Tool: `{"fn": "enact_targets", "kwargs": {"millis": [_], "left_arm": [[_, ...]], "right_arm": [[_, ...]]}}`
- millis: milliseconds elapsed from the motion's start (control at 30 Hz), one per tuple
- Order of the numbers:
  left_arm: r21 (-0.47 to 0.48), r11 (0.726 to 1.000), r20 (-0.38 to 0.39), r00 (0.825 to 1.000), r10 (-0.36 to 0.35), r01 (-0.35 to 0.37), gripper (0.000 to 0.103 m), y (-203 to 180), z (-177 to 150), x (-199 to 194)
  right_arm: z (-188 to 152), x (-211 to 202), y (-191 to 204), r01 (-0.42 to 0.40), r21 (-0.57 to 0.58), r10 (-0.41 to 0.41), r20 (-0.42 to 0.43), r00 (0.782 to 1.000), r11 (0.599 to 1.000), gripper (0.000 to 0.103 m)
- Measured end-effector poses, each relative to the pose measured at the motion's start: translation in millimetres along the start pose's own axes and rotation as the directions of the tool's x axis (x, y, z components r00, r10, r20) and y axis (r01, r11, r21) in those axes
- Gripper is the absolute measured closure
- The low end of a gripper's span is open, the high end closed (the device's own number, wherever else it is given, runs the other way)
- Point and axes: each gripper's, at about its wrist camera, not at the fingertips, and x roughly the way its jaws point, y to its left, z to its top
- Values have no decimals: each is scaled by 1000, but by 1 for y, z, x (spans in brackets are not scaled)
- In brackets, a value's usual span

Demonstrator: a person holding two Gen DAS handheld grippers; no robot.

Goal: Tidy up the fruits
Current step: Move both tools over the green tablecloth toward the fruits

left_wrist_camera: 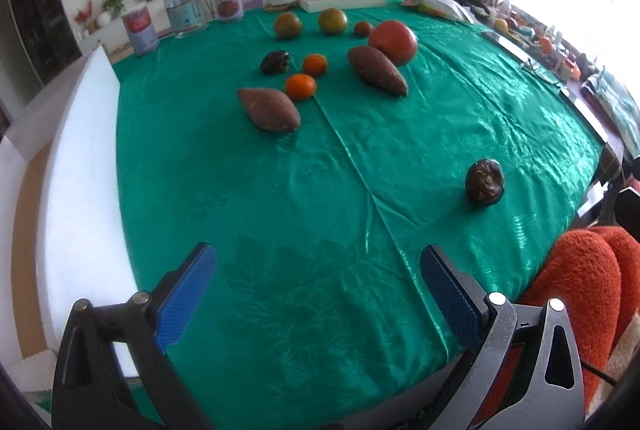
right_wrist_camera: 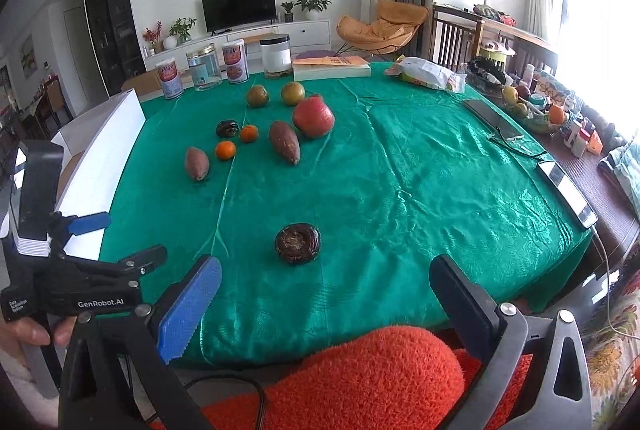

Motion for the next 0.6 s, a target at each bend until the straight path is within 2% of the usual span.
{"fn": "enact_targets", "kwargs": {"millis": [100,233,333,400,600], "left_arm": [[-54,998,-27,1000,14,-16,2,3,-1,20],[-61,998,-19,1000,22,-23,2,6,-3,37],[-66,997,-52,998,31,-34,2,10,-9,52],[-53,997,-12,998,57,-57,0,9,-11,49],[-73,996,-1,999,53,-53,0,12,-9,48]], "right_arm": [[-3,8,-1,18,4,-18,11,1000,1000,0],[-6,15,-3,36,23,-37,24,999,999,0],[-7,19,0,48,17,-48,27,998,999,0],[-9,22,3,51,3,-51,26,998,999,0],[-15,30,13,50,-34,-50,11,999,998,0]]}}
